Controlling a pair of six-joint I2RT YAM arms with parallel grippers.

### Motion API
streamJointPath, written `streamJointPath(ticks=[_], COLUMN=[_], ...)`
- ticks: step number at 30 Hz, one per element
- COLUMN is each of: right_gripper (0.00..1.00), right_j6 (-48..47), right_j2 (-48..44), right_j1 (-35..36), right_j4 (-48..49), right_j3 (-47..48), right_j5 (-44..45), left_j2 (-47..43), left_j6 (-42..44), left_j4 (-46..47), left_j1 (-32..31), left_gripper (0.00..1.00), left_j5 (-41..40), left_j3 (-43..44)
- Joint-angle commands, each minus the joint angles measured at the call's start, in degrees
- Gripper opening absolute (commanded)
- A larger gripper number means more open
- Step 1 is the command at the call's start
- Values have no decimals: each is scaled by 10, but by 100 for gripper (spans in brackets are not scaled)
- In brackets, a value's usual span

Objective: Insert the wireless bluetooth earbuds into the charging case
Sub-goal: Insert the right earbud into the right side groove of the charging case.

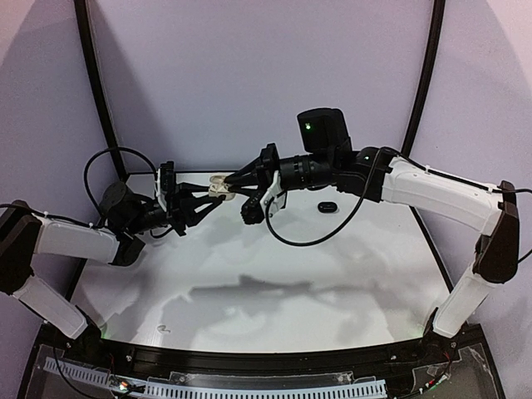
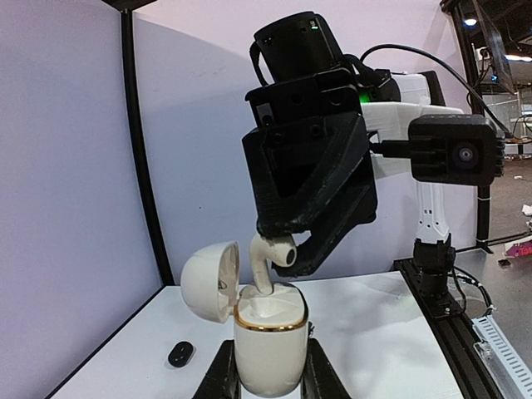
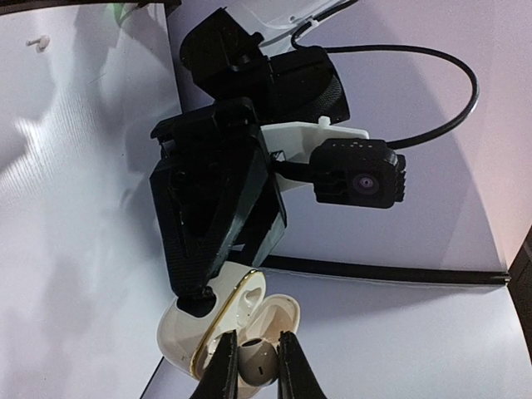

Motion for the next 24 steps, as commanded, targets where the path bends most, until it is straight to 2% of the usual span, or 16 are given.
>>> streamJointPath(ticks=[1, 11, 15, 24], right_gripper=[0, 0, 6, 13], right_j6=[-14, 23, 35, 47], right_j2=[13, 26, 28, 36], right_j1=[5, 5, 5, 6], right_j4=[-91, -65, -57, -58], right_j3=[-14, -18, -16, -1], right_j5=[28, 24, 31, 34], left_j2=[-19, -18, -20, -20], left_j6=[3, 20, 20, 12], left_j4=[260, 266, 263, 266], left_j1=[4, 3, 3, 3], left_gripper=[1, 1, 1, 1], left_j5=[-10, -14, -17, -14], left_j3=[13, 10, 7, 5])
